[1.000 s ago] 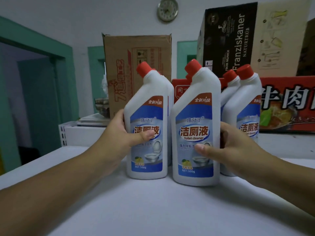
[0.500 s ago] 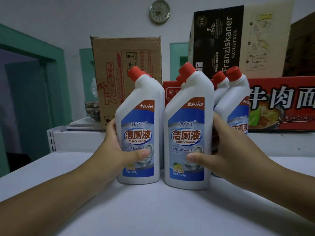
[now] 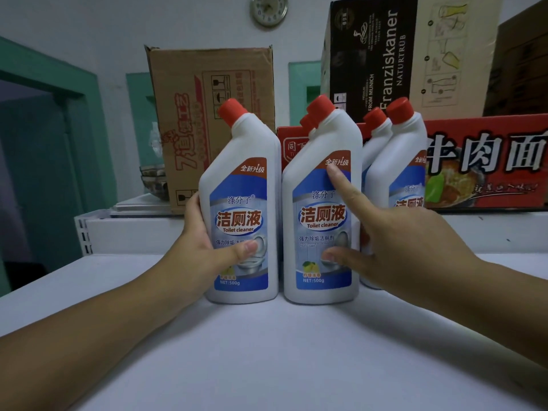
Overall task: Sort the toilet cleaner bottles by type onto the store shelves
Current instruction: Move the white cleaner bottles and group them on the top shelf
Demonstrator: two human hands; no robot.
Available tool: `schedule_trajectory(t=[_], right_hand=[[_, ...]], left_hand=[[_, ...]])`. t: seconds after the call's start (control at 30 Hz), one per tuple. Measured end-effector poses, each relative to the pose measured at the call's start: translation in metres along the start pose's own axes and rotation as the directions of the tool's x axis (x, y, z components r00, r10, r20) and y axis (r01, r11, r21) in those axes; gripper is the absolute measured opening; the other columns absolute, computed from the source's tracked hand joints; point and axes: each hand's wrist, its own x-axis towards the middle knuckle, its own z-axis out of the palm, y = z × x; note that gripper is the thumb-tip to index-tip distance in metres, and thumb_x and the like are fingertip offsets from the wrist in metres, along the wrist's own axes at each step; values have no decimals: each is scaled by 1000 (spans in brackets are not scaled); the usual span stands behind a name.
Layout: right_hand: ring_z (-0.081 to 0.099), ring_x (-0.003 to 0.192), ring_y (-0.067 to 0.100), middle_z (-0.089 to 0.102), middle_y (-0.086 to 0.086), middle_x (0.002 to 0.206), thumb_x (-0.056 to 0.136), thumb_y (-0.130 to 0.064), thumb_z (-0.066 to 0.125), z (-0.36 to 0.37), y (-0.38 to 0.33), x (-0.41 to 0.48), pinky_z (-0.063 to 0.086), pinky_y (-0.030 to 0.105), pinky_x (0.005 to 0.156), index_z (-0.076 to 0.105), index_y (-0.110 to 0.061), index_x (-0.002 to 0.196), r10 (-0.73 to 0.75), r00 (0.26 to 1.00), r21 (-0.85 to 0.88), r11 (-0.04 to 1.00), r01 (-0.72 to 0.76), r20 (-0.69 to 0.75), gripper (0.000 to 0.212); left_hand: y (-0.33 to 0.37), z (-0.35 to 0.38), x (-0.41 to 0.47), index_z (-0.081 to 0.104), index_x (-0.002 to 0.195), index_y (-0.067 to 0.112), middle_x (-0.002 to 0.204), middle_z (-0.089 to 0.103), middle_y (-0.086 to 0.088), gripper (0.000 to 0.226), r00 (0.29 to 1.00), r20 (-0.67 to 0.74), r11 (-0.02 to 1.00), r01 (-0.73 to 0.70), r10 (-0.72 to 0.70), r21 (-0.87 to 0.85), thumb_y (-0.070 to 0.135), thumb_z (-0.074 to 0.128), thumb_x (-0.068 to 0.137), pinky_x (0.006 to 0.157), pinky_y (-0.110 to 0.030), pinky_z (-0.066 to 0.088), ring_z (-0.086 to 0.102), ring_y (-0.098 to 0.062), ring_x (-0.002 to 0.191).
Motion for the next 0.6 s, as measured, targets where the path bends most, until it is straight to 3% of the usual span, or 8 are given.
schedule_trajectory(t=[0.13, 0.27, 0.37, 0.43, 0.5, 0.6], right_hand=[[60, 75, 11, 66, -9, 100, 83, -67, 34, 7, 0, 0, 55, 30, 71, -54, -46, 105, -62, 998, -26, 998, 61, -29, 93], [49, 67, 10, 59, -12, 91, 86, -65, 31, 11, -2, 3, 46, 25, 63, -49, -41, 112, -65, 997, -13, 998, 64, -44, 87], [50, 64, 11, 64, -9, 89, 86, -64, 32, 17, 0, 3, 47, 26, 60, -46, -43, 115, -73, 995, 2, 997, 73, -71, 86], [47, 55, 11, 65, -8, 78, 83, -64, 36, 20, 3, 2, 40, 25, 49, -33, -44, 126, -86, 986, 52, 994, 94, -144, 84], [43, 51, 9, 58, -11, 67, 80, -65, 38, 20, 5, 3, 35, 22, 46, -24, -43, 131, -86, 983, 82, 992, 101, -162, 83], [44, 52, 6, 44, -15, 68, 81, -65, 38, 19, 5, 2, 44, 24, 54, -23, -43, 131, -113, 979, 52, 991, 123, -171, 81]], left_hand=[[0, 2, -1, 30, 124, 38, 100, 63, 16, 79, 1000, -9, 1000, 7, -7, 21, 15, 73, 62, 53, -12, 52, 67, 10, 77], [0, 3, 0, 30, 124, 37, 99, 62, 17, 75, 1000, -7, 999, 4, -4, 37, 12, 72, 67, 50, -11, 50, 65, 13, 73], [0, 2, 2, 33, 123, 37, 98, 63, 16, 79, 1000, -11, 999, 7, -7, 44, 20, 73, 57, 52, -12, 53, 66, 10, 75], [0, 1, 2, 33, 122, 39, 98, 63, 18, 82, 1000, -13, 996, 12, -11, 88, 26, 75, 53, 53, -13, 53, 67, 7, 76], [-1, -1, 4, 33, 125, 39, 100, 65, 17, 86, 1000, -14, 994, 10, -9, 104, 28, 78, 52, 60, -17, 56, 68, -1, 83], [6, -1, 5, 30, 132, 40, 108, 63, 17, 93, 999, -49, 992, -9, 15, 124, 31, 80, 54, 76, -32, 57, 66, -12, 97]])
